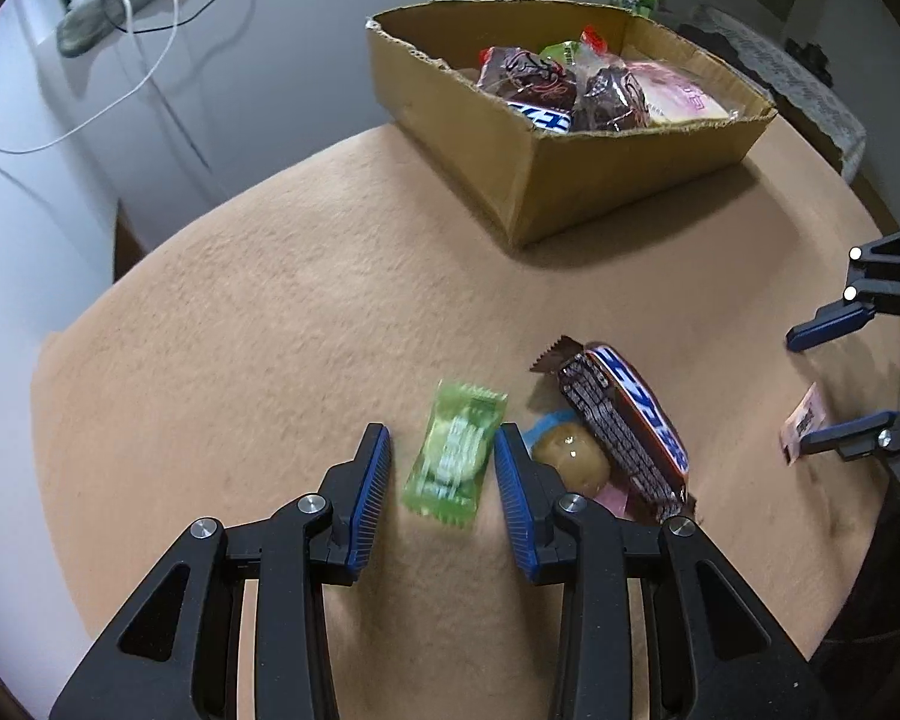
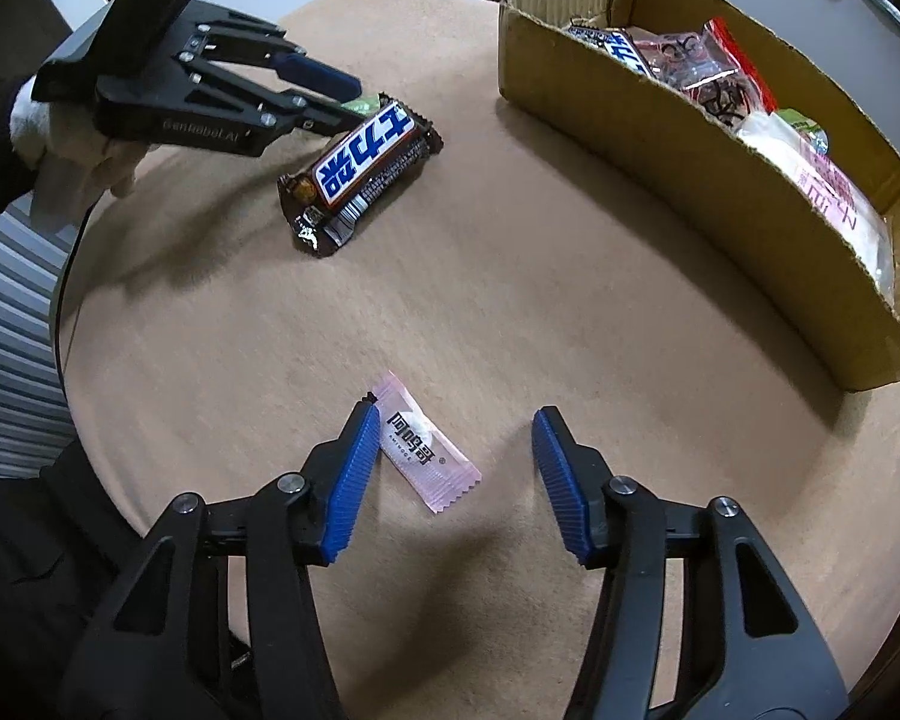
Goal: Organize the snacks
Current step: 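Grasp the green-wrapped candy with the left gripper while the right grasps the pink stick candy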
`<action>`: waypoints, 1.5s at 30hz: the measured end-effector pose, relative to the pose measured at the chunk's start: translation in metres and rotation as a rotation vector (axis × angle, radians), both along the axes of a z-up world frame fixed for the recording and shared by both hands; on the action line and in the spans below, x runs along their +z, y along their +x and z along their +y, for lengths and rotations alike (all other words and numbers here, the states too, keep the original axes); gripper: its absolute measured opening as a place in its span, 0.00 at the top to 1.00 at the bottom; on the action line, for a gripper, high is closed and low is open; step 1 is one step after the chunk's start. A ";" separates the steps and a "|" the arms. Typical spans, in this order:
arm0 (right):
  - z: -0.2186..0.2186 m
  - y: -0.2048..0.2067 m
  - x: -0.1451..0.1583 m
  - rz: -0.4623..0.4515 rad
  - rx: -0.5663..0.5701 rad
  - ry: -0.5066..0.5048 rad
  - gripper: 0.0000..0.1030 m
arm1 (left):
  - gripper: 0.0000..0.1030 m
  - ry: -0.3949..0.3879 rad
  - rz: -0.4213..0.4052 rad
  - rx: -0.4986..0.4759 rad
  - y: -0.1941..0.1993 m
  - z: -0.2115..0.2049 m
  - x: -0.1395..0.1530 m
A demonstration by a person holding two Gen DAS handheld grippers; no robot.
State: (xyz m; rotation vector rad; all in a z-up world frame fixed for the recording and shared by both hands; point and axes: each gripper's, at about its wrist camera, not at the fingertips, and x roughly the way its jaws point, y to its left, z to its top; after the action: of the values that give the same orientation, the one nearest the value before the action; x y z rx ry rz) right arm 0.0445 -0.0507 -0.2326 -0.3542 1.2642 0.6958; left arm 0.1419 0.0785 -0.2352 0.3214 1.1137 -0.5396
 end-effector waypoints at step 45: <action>-0.028 0.011 0.013 0.012 -0.083 0.096 0.80 | 0.81 -0.201 0.025 0.417 -0.025 0.042 0.012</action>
State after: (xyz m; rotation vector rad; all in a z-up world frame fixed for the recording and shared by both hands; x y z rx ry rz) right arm 0.0552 -0.0783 -0.2197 -0.2181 1.2449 0.6861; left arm 0.1174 0.1201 -0.2232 -0.0936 1.1018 -0.2808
